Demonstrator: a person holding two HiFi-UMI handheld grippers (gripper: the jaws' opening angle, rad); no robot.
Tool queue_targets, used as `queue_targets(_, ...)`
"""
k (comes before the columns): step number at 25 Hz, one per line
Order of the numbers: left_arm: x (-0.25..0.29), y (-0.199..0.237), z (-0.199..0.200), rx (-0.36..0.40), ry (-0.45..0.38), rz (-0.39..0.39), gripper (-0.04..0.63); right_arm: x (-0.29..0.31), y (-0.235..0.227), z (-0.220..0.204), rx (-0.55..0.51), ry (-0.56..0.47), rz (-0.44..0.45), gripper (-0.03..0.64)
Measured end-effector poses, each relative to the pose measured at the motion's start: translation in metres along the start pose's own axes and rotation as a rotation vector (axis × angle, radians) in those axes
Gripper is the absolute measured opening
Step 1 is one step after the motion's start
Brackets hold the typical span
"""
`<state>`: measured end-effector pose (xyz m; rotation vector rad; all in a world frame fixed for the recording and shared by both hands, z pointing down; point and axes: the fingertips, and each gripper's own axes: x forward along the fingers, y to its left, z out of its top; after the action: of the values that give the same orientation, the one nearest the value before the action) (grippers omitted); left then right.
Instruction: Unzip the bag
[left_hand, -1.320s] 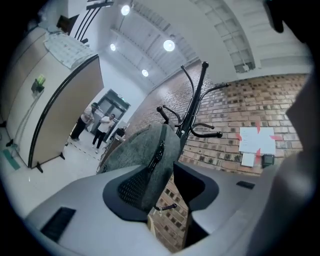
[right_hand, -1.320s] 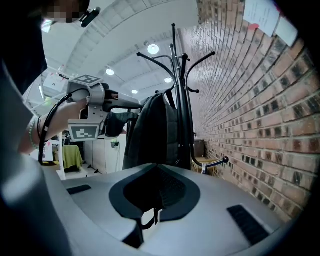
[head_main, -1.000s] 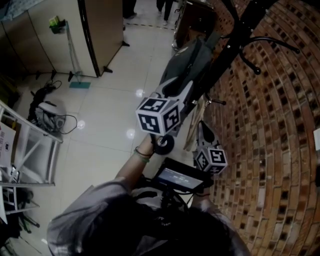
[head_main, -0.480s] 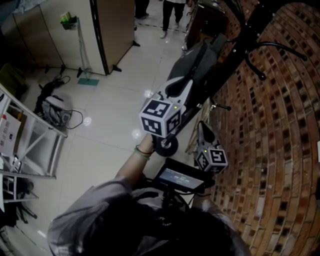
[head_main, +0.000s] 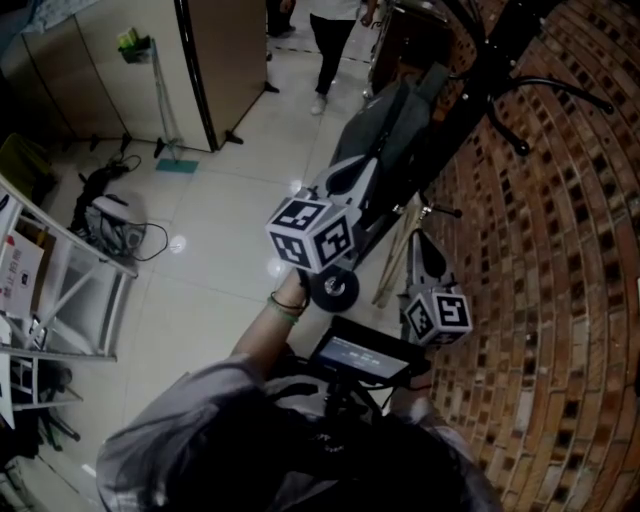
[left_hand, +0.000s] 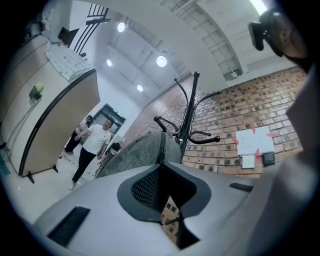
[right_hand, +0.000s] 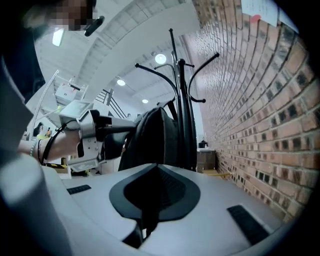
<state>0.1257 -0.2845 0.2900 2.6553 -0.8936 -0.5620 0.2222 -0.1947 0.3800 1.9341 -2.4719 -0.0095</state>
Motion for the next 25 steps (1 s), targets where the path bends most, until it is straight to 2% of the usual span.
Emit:
queue_targets(4,-0.002,0.0,0.0,-0.019,-0.007,-0.028,0.017,0.007,0.01,0.051,-0.114,-0.083,0.048,-0.002)
queue_targets(11,-0.003,0.0,-0.002,-0.018,0.001,-0.049,0.011,0.038,0.045,0.114,-0.457,-0.167,0.128,0.0)
queue_targets(14,-0.006,0.002,-0.005,-0.024,0.008,-0.052,0.009,0.052,0.058,0.126,-0.572,-0.17,0.162,0.0)
queue_targets(19,-0.007,0.001,-0.006,-0.014,0.015,-0.057,0.009,0.068,0.069,0.129,-0.707,-0.133,0.205,0.0)
queue_targets(23,-0.009,0.003,-0.007,-0.008,0.021,-0.06,0.009,0.077,0.075,0.123,-0.768,-0.097,0.224,0.004)
queue_targets(25,-0.01,0.003,-0.007,-0.007,0.022,-0.062,0.009,0.081,0.077,0.12,-0.782,-0.081,0.234,0.041)
